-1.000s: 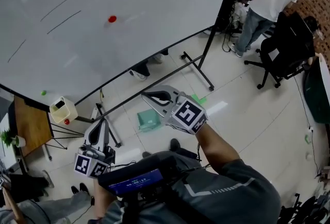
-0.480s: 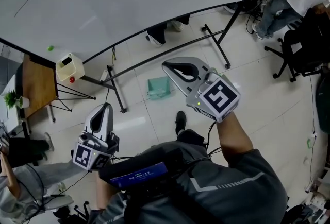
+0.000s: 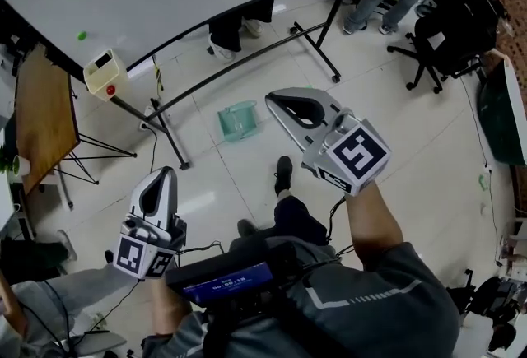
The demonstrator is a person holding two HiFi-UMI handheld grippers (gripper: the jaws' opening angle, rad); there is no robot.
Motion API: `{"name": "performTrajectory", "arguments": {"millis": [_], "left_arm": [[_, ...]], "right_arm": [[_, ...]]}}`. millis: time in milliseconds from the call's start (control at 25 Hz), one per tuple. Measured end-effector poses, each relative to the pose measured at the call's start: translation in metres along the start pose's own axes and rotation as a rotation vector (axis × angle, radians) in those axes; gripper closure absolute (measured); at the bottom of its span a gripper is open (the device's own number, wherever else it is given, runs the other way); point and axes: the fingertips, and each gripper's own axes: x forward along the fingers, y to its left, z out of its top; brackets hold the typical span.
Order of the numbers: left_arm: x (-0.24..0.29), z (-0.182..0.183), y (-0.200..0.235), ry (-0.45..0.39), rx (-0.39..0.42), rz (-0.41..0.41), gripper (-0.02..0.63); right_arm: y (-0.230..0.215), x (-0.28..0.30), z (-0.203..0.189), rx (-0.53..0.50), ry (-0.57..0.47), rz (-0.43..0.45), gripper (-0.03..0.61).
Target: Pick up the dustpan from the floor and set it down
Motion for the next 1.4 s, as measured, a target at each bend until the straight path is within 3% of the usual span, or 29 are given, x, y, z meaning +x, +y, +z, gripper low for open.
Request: {"name": "performTrajectory", "arguments": {"millis": [200, 400, 960, 1160, 1400], "left_arm": [[-0.035, 0.026, -0.076, -0.002, -0.008, -0.075, 0.588], [-0.043, 0.044, -0.154, -0.030, -0.003, -0.118, 0.588], [0.014, 0.010, -0.373, 0.014, 0.038, -0.026, 0.588], [-0.026, 0.016, -0.398, 0.002, 0.052, -0.015, 0.588], [-0.129, 0.021, -0.376, -0.019, 0.041, -0.039, 0.588]], "right_arm": [[0.046, -0.088, 0.035, -0.001, -0.005, -0.068, 0.565], [0.058, -0.168, 0.051, -0.015, -0.007, -0.105, 0.565], [0.009, -0.381, 0.011, 0.040, -0.019, -0.008, 0.565], [0.041, -0.401, 0.015, 0.034, -0.049, -0.011, 0.565], [0.128, -0.394, 0.027, 0.040, -0.073, -0.086, 0.565]]}}
